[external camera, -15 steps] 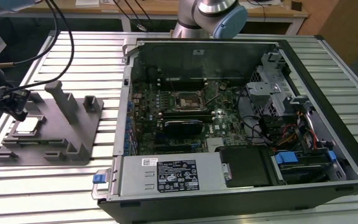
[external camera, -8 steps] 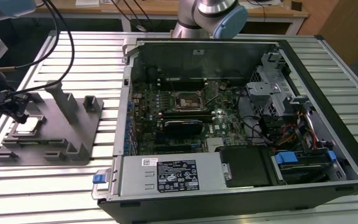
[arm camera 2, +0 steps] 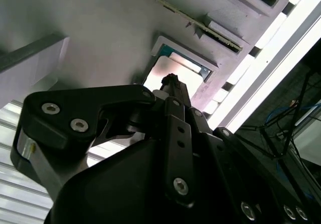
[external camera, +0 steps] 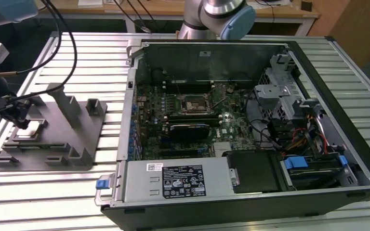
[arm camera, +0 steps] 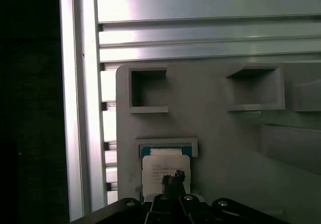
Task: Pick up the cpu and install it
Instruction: 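Pick up the cpu and move it towards the insertion slot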
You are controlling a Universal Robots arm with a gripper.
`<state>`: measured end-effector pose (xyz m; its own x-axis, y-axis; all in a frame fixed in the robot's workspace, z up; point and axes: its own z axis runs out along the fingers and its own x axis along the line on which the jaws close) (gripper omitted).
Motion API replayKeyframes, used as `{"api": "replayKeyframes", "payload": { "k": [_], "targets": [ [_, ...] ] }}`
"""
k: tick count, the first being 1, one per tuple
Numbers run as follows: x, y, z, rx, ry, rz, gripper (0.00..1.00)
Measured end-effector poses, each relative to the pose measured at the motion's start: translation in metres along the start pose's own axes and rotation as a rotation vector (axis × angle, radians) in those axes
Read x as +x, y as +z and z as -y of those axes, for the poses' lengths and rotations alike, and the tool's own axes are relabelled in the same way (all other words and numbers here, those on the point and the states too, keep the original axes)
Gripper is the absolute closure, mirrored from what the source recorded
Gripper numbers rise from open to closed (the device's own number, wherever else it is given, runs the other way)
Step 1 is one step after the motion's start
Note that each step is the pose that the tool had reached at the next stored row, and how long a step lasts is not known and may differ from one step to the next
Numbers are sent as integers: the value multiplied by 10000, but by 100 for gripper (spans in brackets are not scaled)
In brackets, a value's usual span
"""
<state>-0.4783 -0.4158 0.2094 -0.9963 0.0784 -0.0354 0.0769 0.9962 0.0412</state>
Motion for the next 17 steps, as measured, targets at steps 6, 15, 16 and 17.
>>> {"api": "replayKeyframes", "payload": {
  "k": [6,15,16,17],
  "targets": [
    [19,50,4,-12,0,-2,89],
    [25,87,5,-12,0,-2,89],
    [25,88,5,-13,0,-1,89],
    [25,88,5,-13,0,-1,89]
  ]
}}
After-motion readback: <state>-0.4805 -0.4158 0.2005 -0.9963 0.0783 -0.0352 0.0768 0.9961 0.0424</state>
